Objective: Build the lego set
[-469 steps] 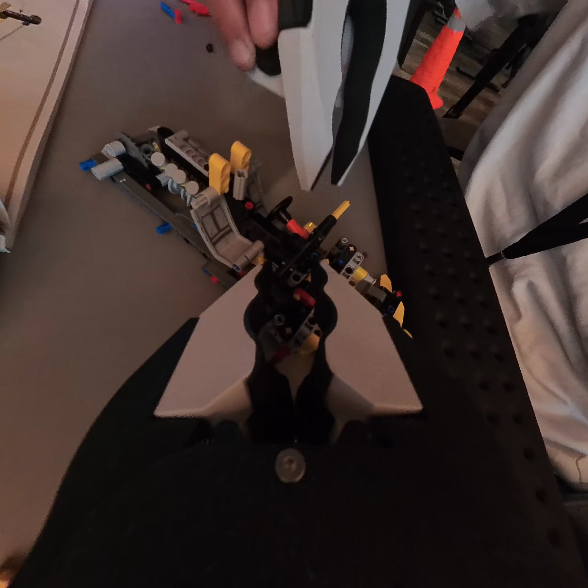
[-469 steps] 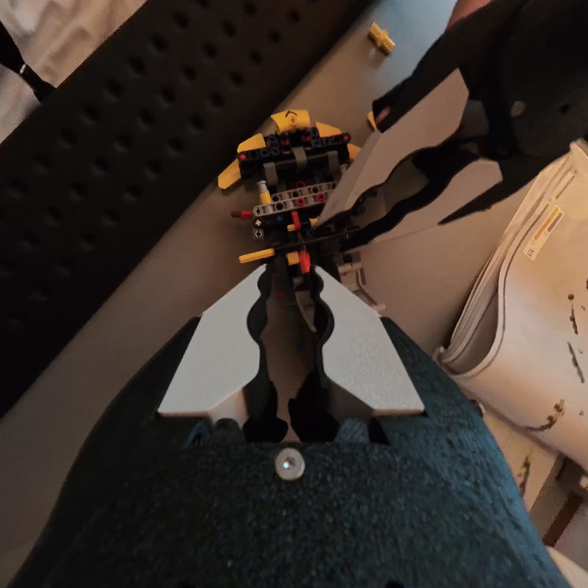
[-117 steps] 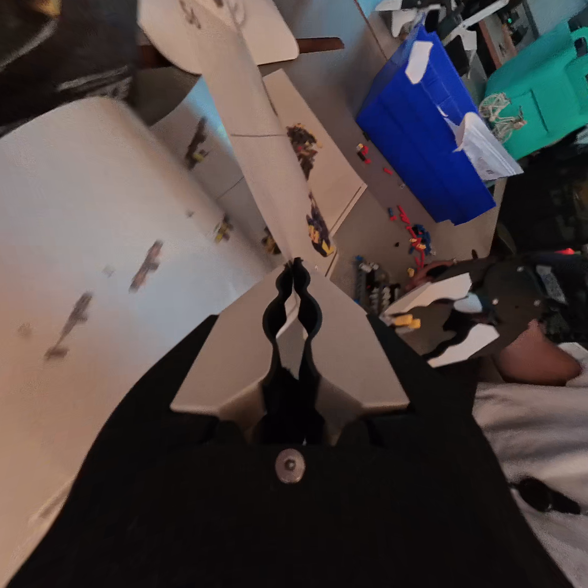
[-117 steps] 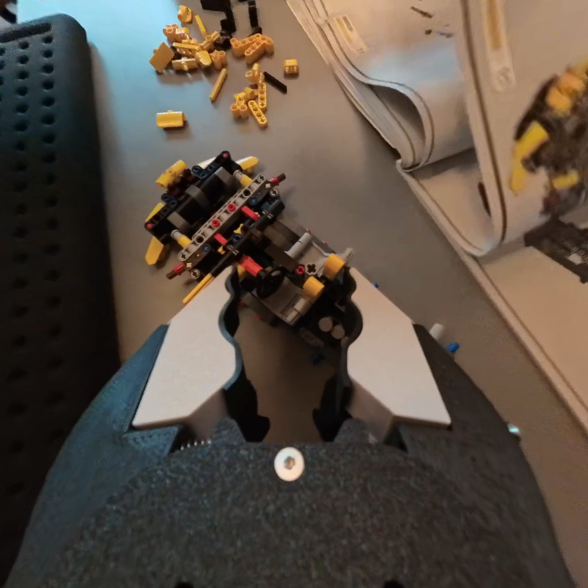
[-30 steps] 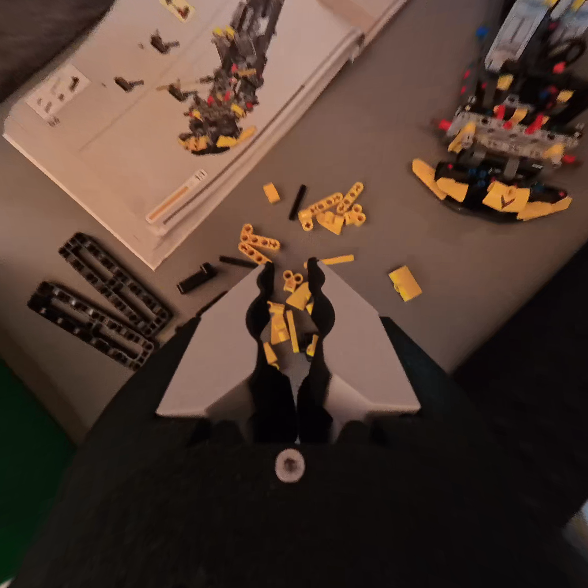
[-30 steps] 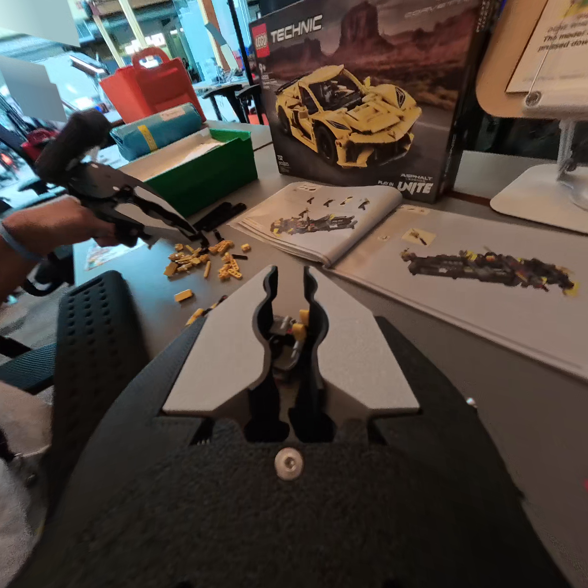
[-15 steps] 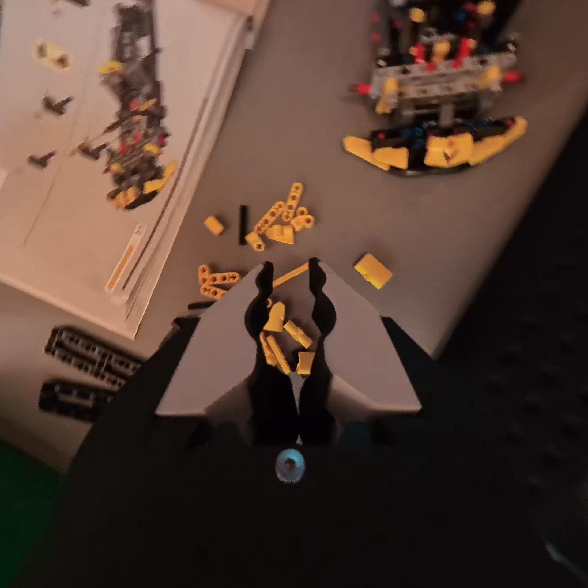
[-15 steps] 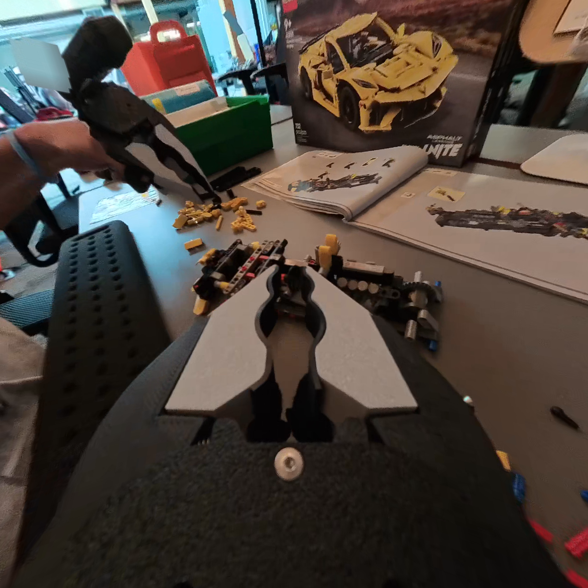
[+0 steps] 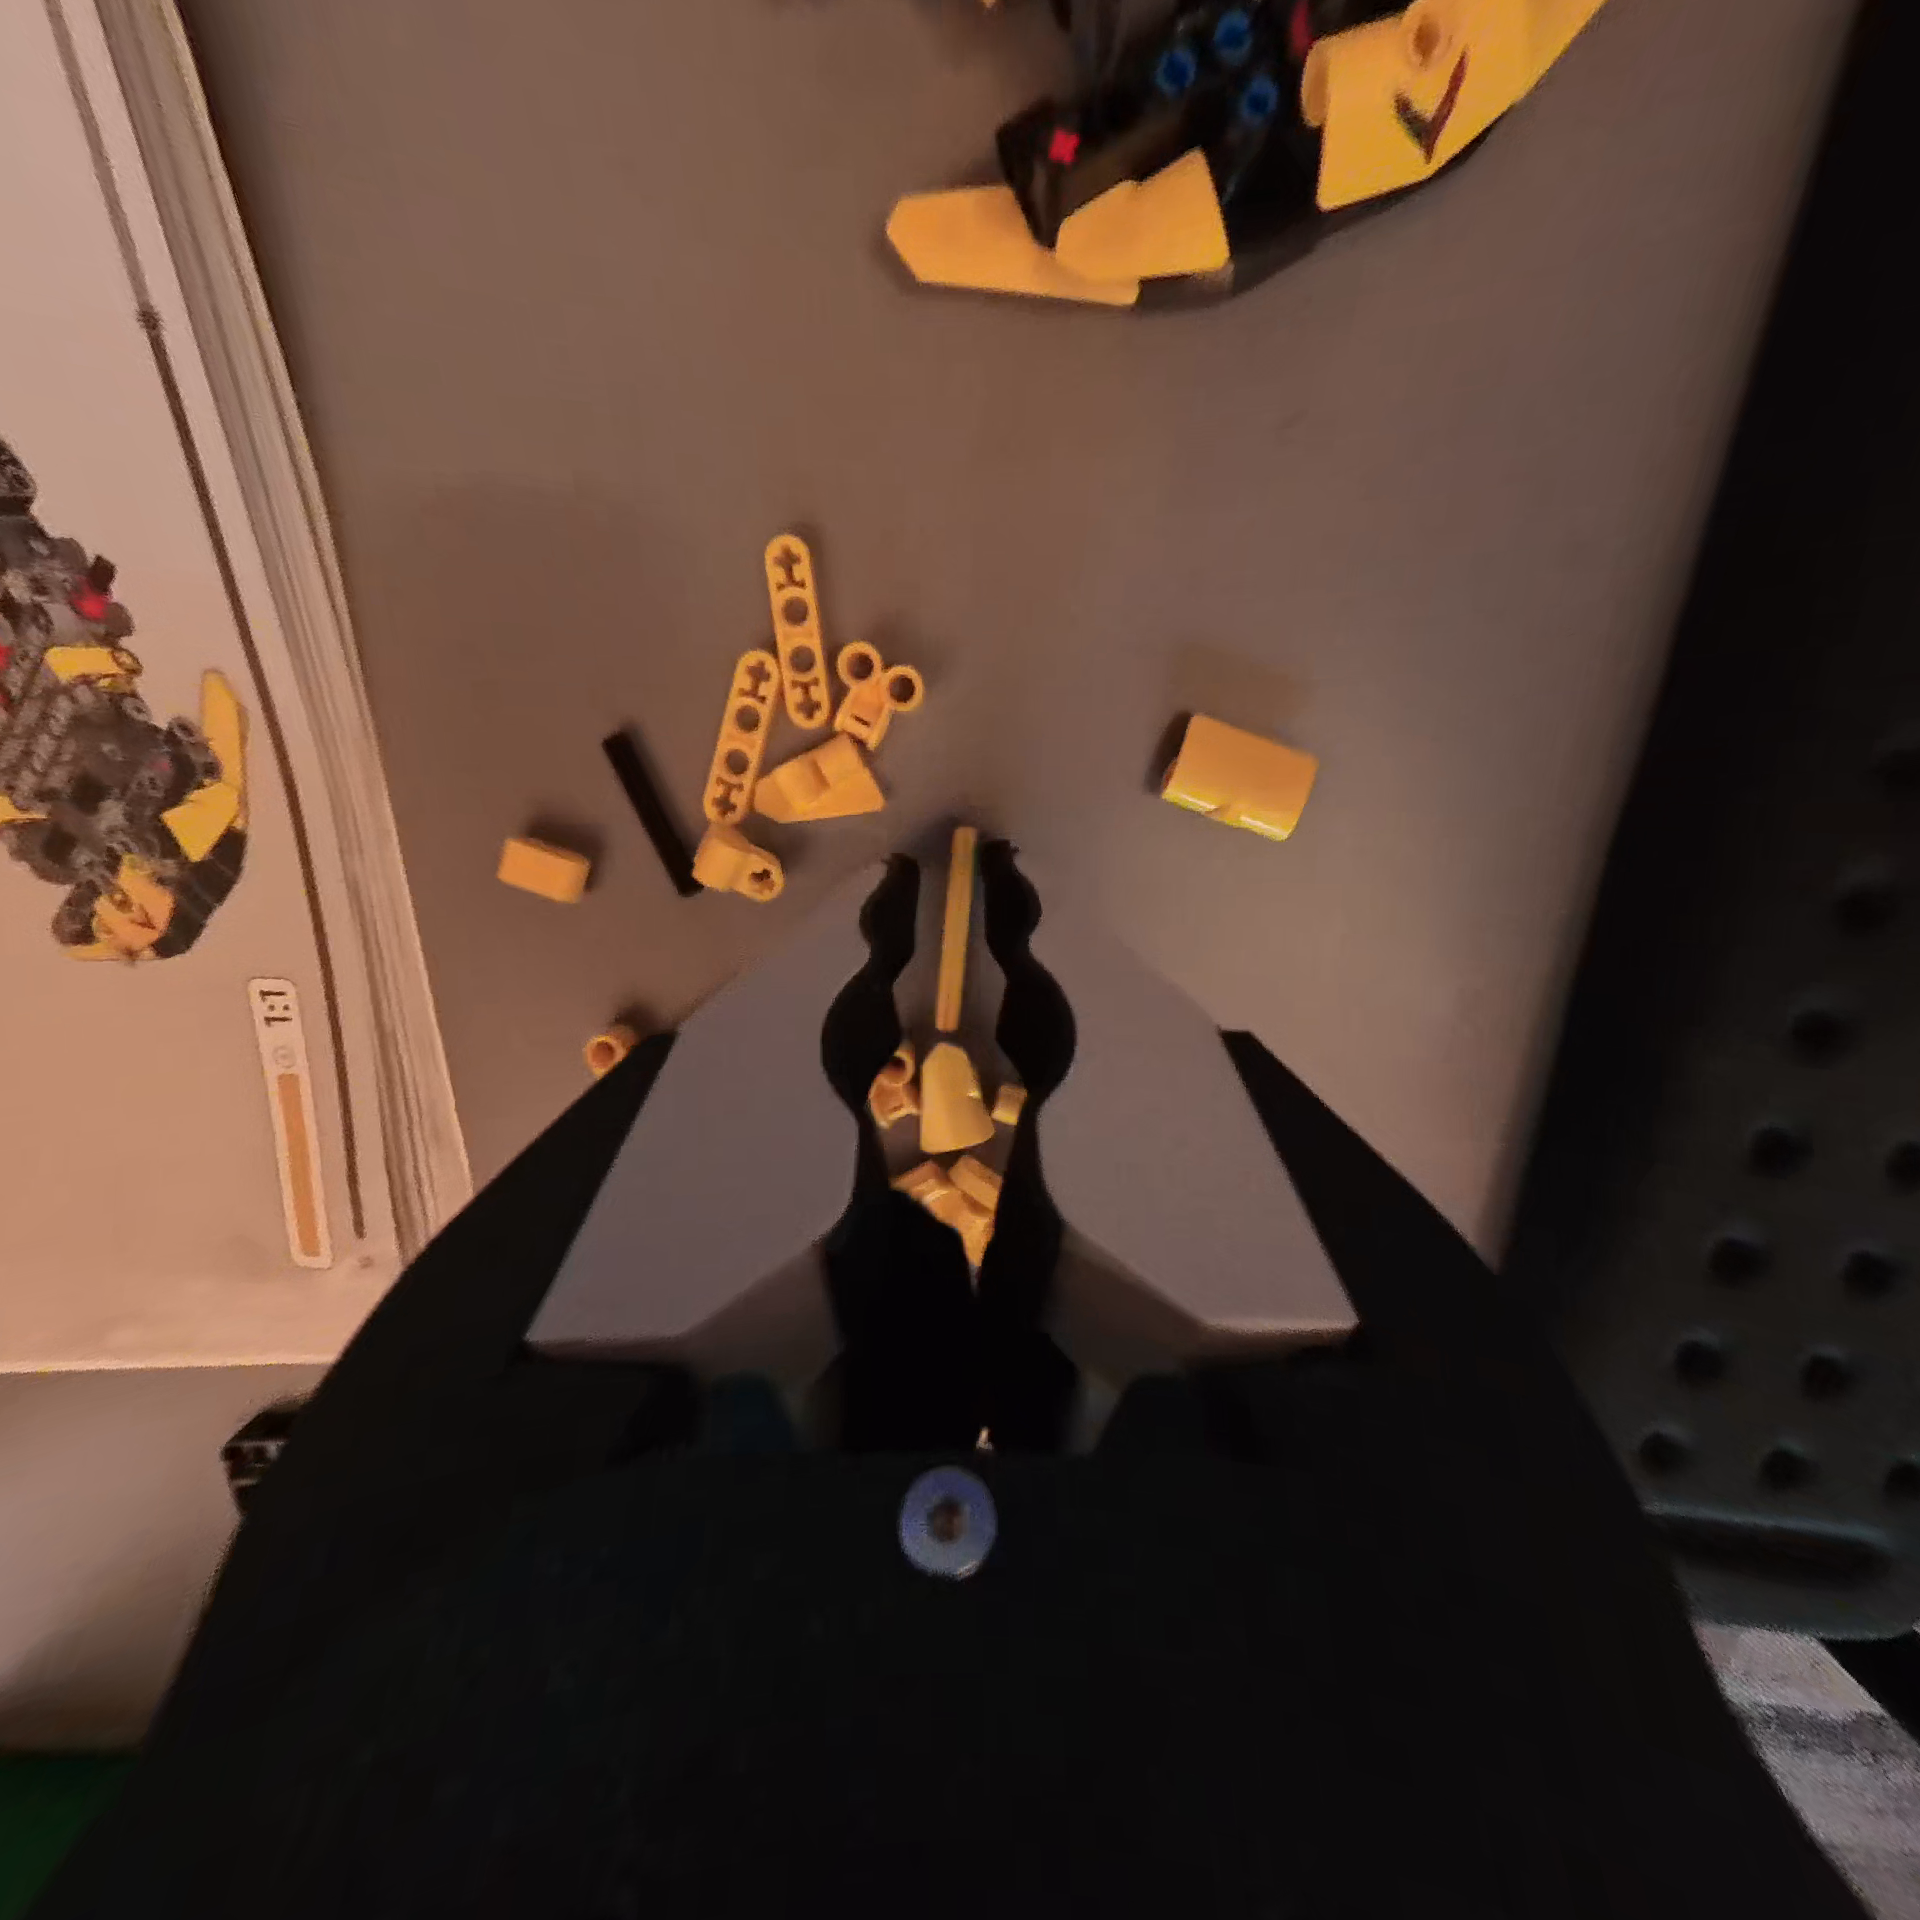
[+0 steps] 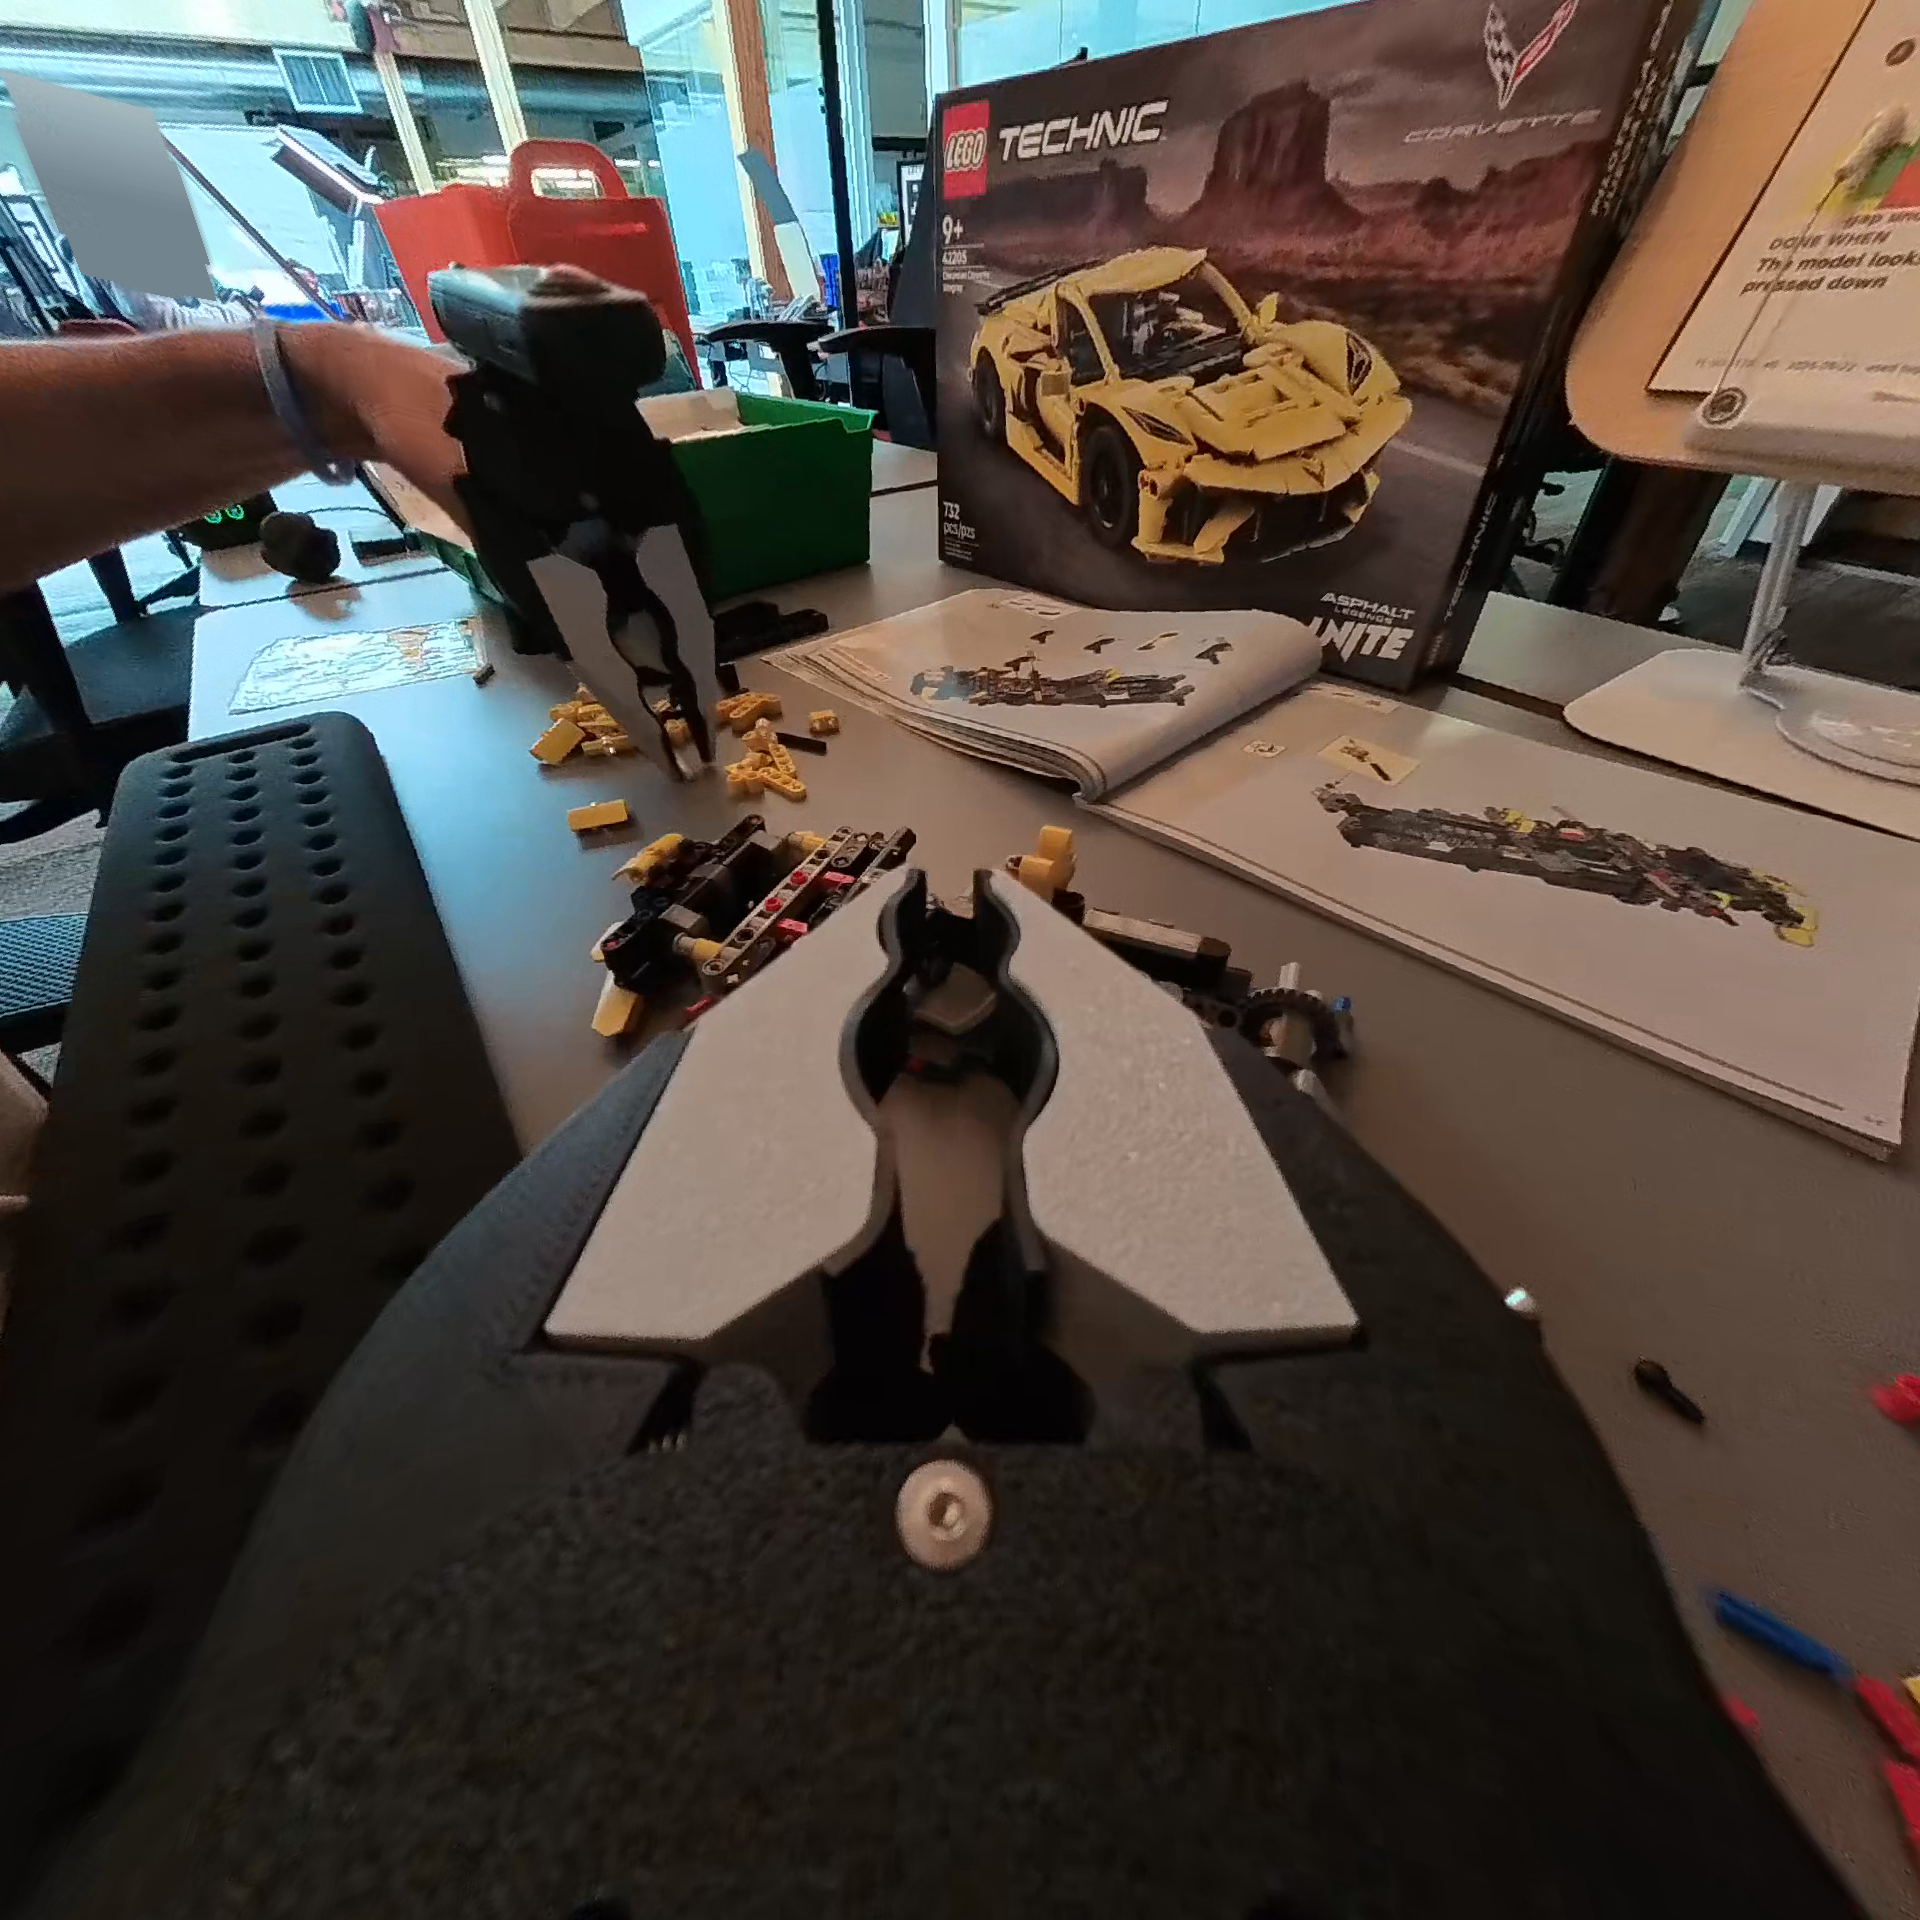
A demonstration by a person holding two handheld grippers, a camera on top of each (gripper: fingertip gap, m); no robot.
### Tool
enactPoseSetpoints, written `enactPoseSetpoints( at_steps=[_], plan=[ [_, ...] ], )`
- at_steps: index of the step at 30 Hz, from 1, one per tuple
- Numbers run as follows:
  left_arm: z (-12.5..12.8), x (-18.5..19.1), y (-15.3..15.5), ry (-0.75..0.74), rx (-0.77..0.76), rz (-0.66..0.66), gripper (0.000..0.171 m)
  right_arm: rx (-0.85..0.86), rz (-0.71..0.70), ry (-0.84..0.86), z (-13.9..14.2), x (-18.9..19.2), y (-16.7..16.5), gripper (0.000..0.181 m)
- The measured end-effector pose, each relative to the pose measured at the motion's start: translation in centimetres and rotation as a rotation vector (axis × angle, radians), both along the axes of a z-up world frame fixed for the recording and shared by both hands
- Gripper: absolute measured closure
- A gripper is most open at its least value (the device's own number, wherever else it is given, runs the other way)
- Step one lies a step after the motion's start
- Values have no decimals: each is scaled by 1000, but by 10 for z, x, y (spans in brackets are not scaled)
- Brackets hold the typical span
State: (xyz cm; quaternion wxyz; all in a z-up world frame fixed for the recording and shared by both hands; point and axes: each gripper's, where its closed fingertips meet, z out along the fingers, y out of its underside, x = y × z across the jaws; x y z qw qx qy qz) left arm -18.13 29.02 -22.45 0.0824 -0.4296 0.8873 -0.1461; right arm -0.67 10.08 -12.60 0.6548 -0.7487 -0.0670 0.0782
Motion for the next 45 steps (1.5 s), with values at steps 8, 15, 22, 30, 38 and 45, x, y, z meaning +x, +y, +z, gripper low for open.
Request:
enactPoseSetpoints(
  at_steps=[8, 15, 22, 30, 38, 45],
  plan=[
    [15, 8, 19, -107, 48, 65, 171, -17, 29, 29, -3, -2, 2, 175],
    [35, 36, 130, -62, 112, 189, 170, -25, 48, 59, -4, -2, 3, 175],
    [6, 50, 145, 162, 31, 115, 170, -22, 38, 39, -4, -3, 1, 175],
    [20, 36, 133, 112, 128, 57, 170, -24, 37, 47, -5, -2, 2, 175],
    [4, 35, 141, 255, 7, 76, 170, -57, 85, 25, -11, -11, 3, 175],
    [7, 46, 134, 287, 12, -13, 170, -42, 79, 15, -9, -11, 1, 175]
  ],
)
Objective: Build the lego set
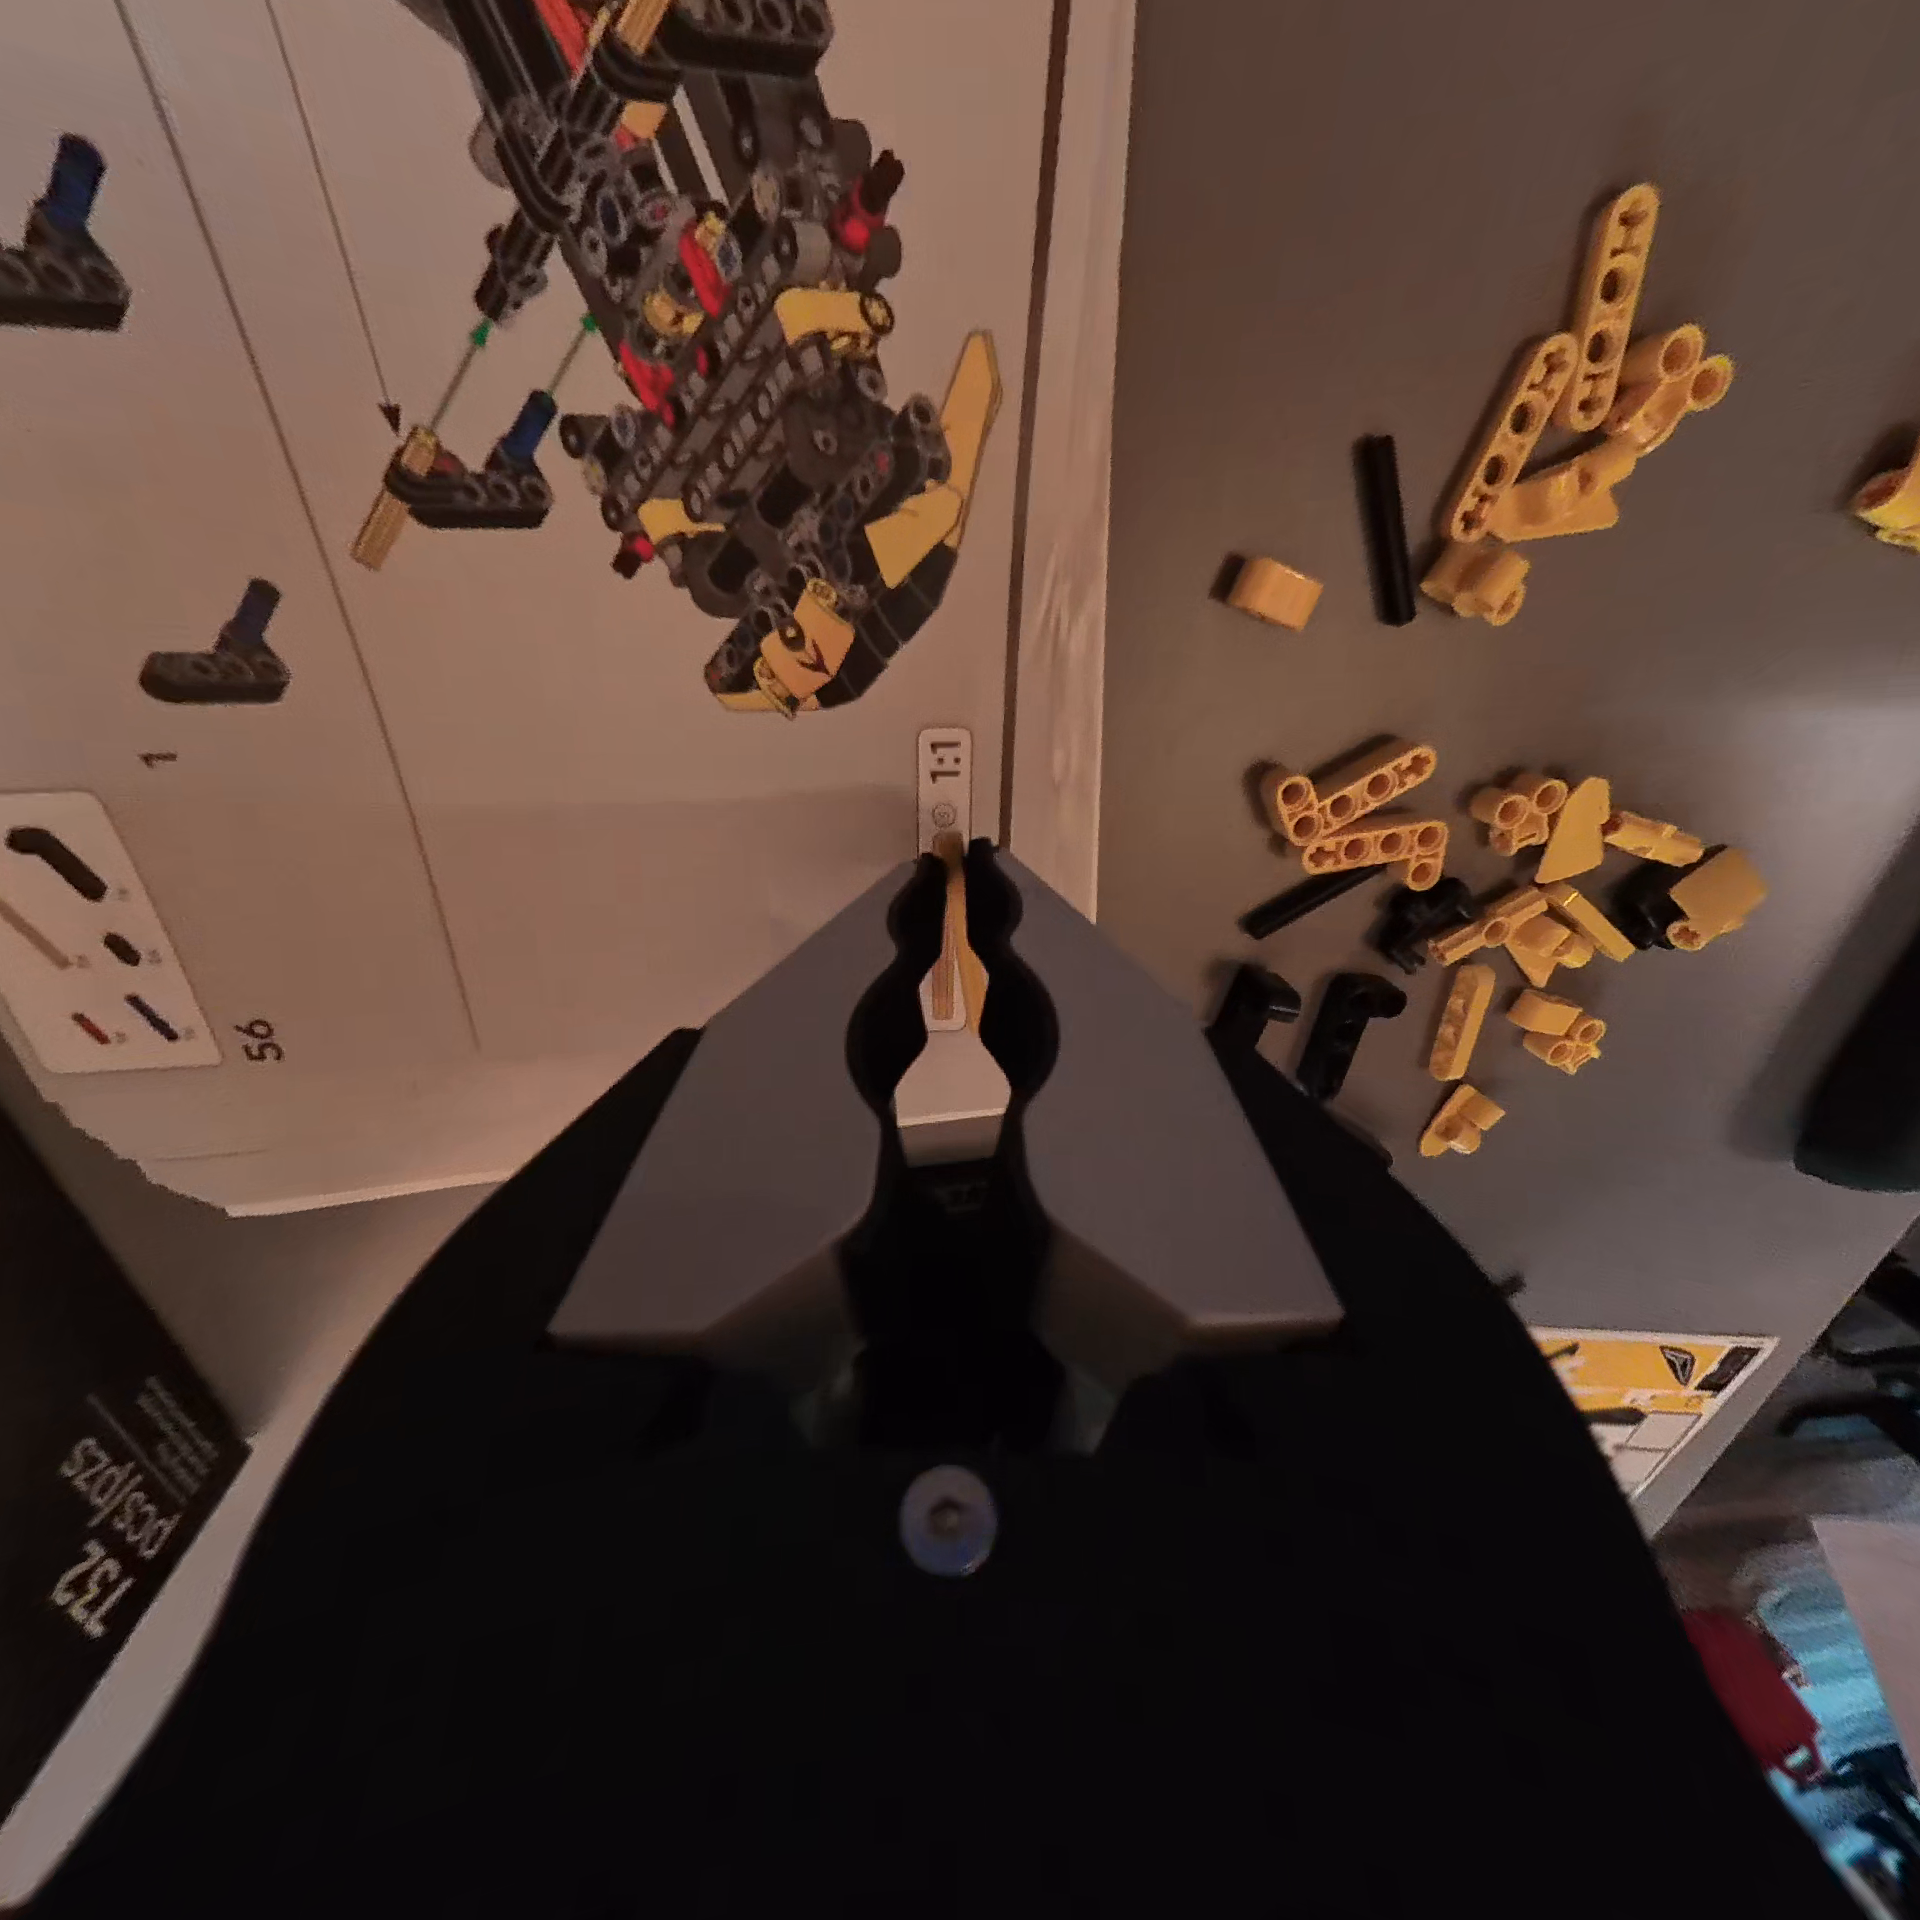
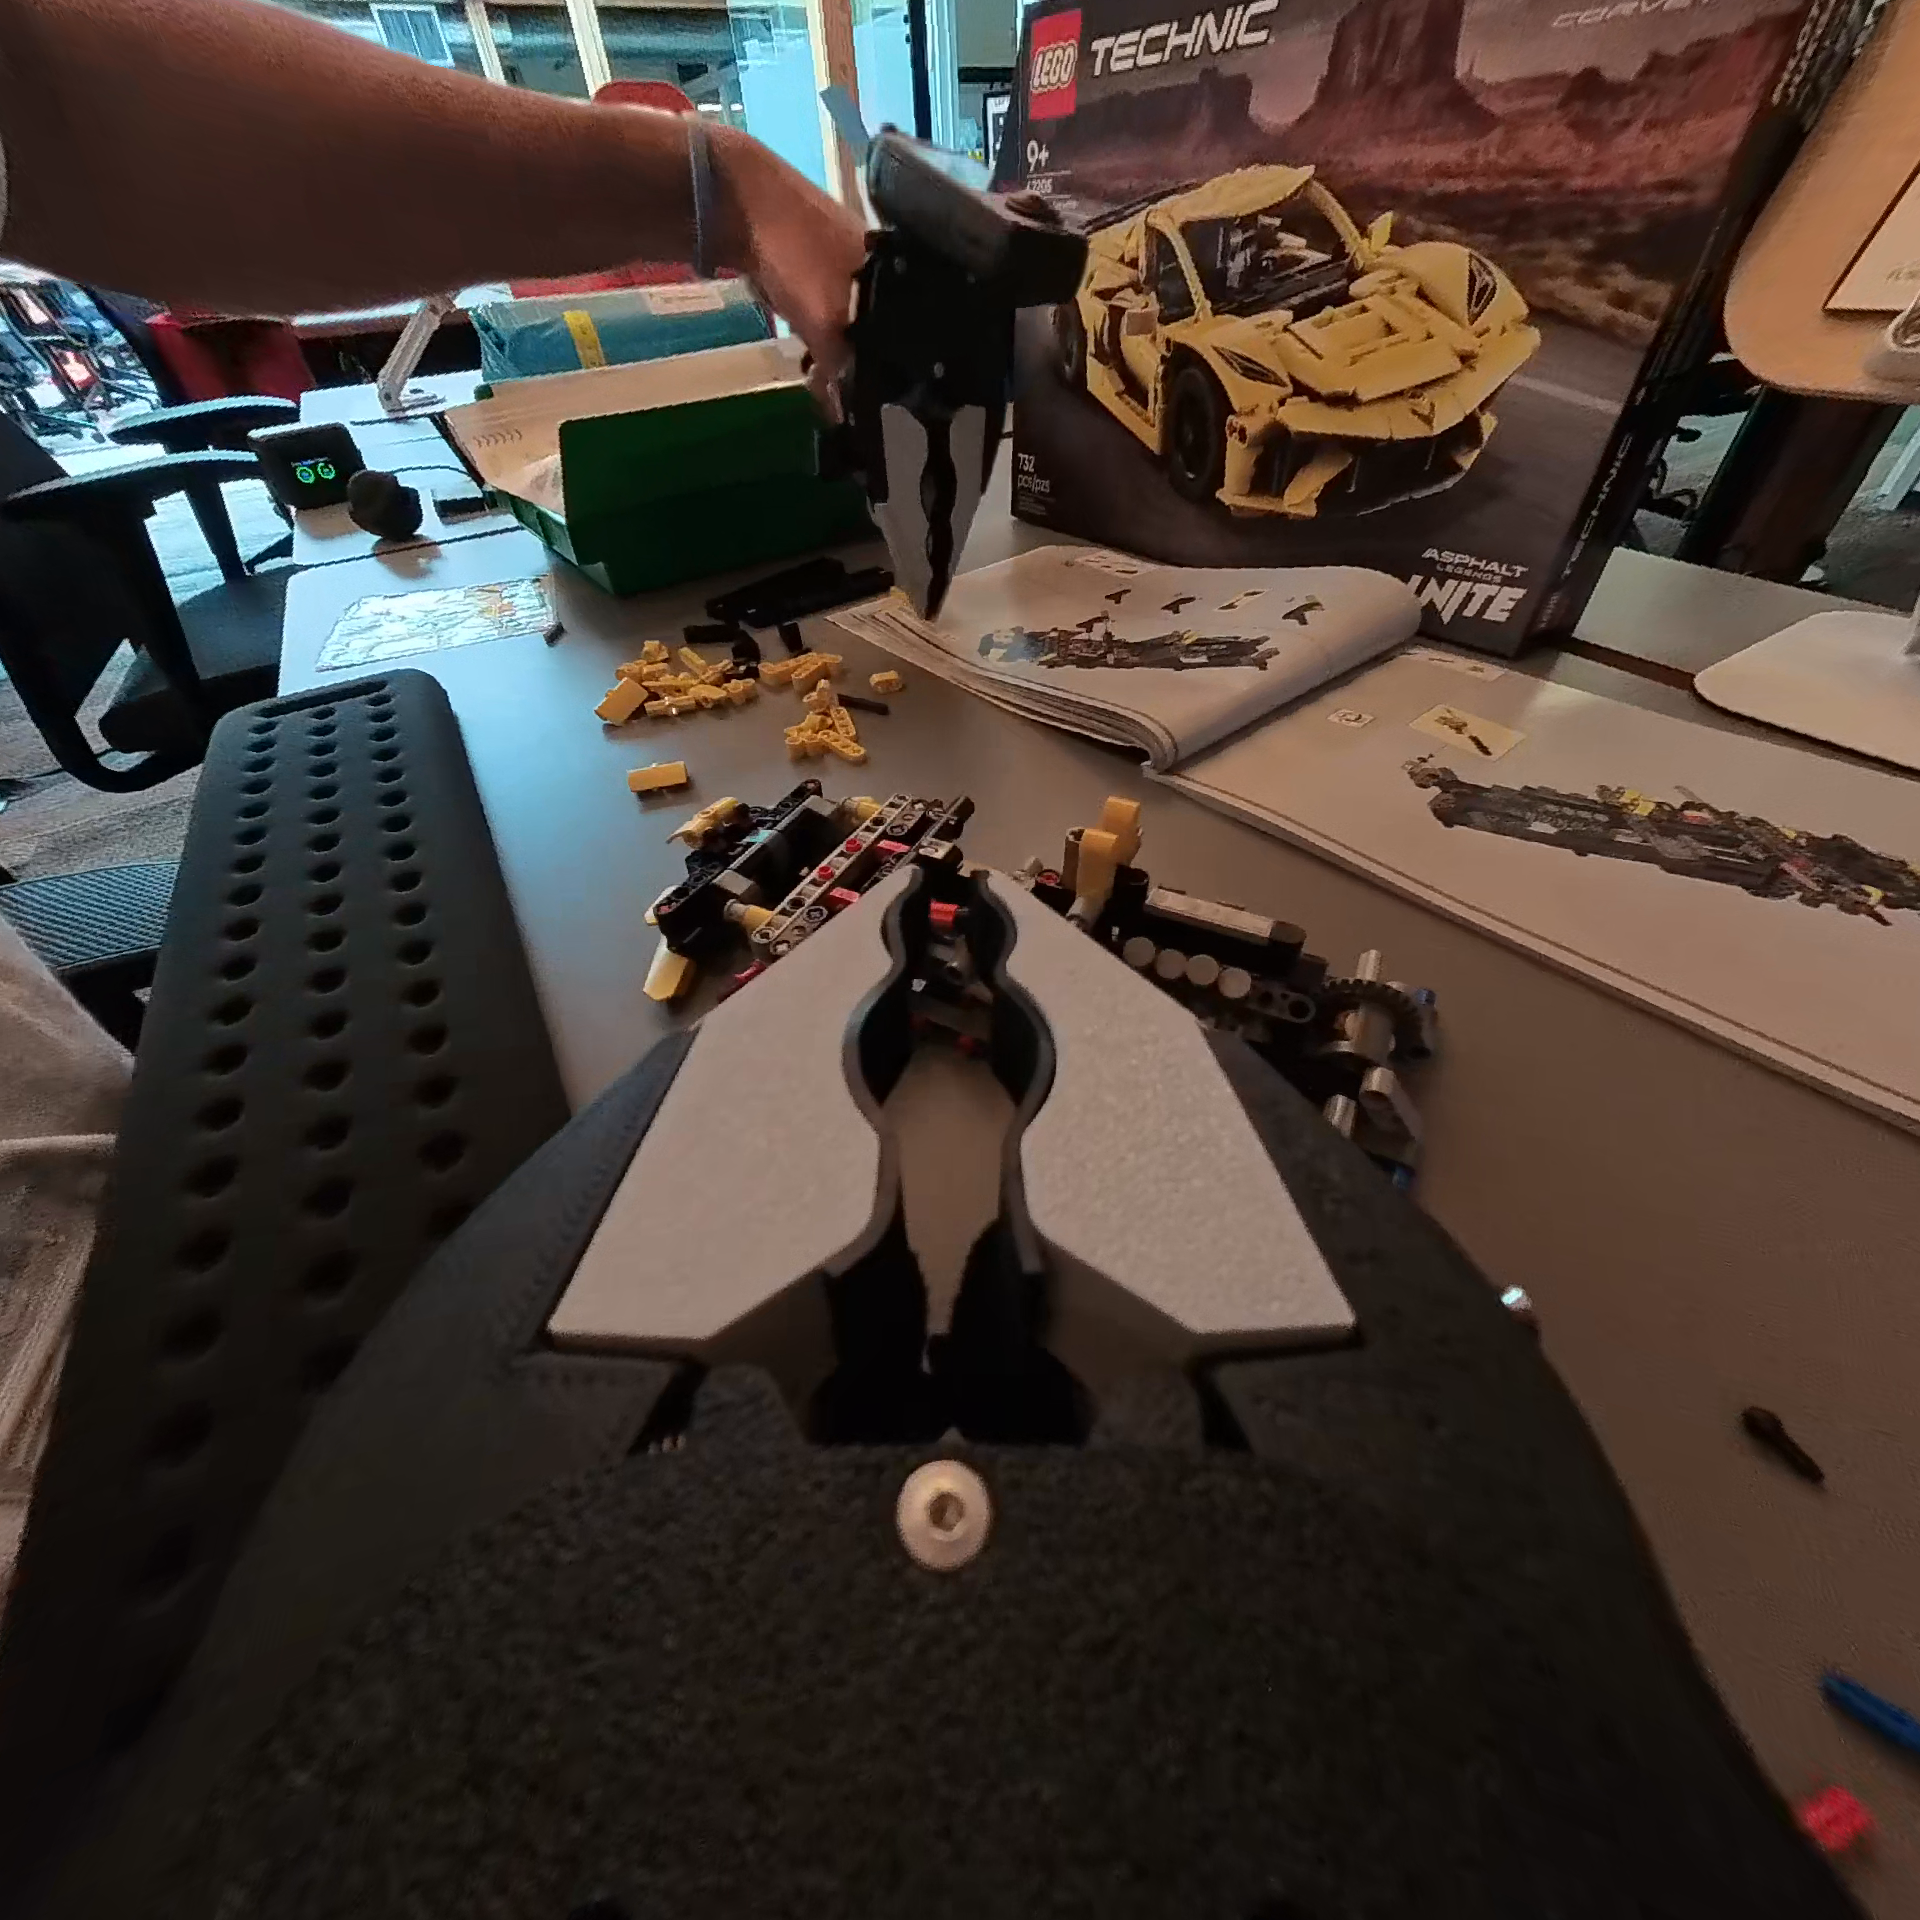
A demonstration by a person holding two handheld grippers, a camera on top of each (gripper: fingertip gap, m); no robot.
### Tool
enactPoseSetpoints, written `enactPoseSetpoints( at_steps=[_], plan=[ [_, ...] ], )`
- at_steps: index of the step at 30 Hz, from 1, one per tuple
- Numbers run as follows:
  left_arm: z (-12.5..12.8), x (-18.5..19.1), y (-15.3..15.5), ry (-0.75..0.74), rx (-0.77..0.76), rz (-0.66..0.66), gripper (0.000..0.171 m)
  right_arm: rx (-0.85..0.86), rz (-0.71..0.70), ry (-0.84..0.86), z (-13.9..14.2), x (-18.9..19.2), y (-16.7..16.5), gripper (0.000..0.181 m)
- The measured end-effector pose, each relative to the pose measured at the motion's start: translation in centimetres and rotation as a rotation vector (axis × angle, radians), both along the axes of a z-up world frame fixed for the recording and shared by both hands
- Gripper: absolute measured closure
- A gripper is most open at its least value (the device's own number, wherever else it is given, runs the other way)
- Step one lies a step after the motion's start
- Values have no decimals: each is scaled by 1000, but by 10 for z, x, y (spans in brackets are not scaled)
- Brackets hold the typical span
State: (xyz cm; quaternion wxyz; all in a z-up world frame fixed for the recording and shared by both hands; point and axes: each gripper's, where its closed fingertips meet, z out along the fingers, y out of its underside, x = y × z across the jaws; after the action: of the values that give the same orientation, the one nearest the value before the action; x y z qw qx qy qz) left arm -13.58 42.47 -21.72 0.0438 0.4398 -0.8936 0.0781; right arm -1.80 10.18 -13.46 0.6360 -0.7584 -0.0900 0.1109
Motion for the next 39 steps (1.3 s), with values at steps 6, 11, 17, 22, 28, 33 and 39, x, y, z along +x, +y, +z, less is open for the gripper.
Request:
enactPoseSetpoints(
  at_steps=[6, 11, 17, 22, 28, 33, 39],
  plan=[
    [-6, -1, 4, 13, 23, -46, 170, 7, -6, -12, 1, 0, -2, 176],
    [-7, 1, 4, -20, 10, -78, 170, 4, -16, -33, 0, 0, -2, 176],
    [-7, 1, 5, -25, 17, -132, 170, -10, -13, -50, -3, -2, -1, 176],
    [-8, 0, 5, -24, 15, -162, 170, -16, -11, -57, -5, -3, -1, 176],
    [-8, 0, 5, -23, 8, -163, 170, -25, -5, -58, -7, -4, 0, 176],
    [-8, 0, 5, -31, 15, -159, 170, -26, -5, -62, -7, -4, 0, 176],
    [-7, 1, 7, -43, 65, -122, 170, -27, -13, -61, -8, -3, 1, 176]
  ],
)
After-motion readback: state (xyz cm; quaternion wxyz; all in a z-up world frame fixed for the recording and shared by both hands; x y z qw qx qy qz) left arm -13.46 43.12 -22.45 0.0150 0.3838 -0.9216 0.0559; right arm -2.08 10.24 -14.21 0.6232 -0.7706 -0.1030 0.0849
